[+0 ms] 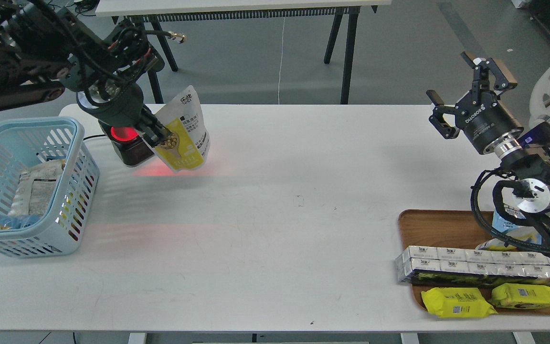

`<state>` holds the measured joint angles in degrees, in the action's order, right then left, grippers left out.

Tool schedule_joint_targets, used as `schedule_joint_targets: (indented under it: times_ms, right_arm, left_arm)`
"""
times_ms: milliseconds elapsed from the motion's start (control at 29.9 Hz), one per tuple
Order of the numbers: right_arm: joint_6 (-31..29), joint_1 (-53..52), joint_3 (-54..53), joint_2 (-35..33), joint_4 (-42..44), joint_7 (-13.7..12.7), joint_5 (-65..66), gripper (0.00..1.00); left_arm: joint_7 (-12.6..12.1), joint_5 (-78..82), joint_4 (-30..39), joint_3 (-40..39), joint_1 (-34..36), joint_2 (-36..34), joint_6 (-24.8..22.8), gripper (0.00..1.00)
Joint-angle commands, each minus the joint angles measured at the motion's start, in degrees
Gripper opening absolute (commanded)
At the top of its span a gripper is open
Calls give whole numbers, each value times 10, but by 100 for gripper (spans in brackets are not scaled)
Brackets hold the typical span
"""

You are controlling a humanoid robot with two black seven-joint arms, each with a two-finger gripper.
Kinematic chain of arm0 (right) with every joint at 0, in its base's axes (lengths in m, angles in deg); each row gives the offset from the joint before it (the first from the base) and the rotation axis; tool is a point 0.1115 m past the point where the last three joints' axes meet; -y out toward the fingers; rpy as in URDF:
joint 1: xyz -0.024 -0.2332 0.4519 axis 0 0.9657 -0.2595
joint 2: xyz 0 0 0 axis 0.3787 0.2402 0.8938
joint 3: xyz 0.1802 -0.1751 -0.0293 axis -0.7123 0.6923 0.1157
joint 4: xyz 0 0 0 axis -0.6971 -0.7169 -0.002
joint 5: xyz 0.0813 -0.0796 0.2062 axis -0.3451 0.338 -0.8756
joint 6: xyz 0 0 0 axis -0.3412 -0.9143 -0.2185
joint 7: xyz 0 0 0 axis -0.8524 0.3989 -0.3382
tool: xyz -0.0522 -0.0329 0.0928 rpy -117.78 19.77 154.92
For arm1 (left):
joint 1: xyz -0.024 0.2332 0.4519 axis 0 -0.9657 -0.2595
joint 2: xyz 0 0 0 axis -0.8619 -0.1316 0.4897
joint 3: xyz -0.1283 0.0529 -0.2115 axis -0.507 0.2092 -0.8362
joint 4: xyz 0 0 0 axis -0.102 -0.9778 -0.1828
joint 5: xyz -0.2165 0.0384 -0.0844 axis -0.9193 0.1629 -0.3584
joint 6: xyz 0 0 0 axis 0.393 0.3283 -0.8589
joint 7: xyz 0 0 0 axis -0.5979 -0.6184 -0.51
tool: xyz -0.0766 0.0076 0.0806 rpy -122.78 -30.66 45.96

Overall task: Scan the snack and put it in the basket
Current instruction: 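Carry the snack bag over the blue basket and release it inside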

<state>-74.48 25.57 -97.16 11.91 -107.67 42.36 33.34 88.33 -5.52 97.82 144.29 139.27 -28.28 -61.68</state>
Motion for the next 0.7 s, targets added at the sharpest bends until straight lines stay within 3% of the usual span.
schedule_joint_targets:
  times_ms: [0,134,368,535,668]
  right_arm:
    - [0,0,0,1,0,0,0,97]
    - [0,0,0,1,1,0,0,97]
    - [0,-4,1,8,3,0,1,97]
    - [0,-4,1,9,3,0,1,97]
    - [0,-4,1,9,4,0,1,97]
  left_arm:
    - [0,11,-9,-1,-10,-26,-1,0]
    - [0,17,-9,-9,4,-86,-4,0]
    - [0,72,4,-8,108,-201,-9,0]
    - [0,148,9,-10,117,-281,-8,0]
    - [0,199,56,-7,116,-338,-9,0]
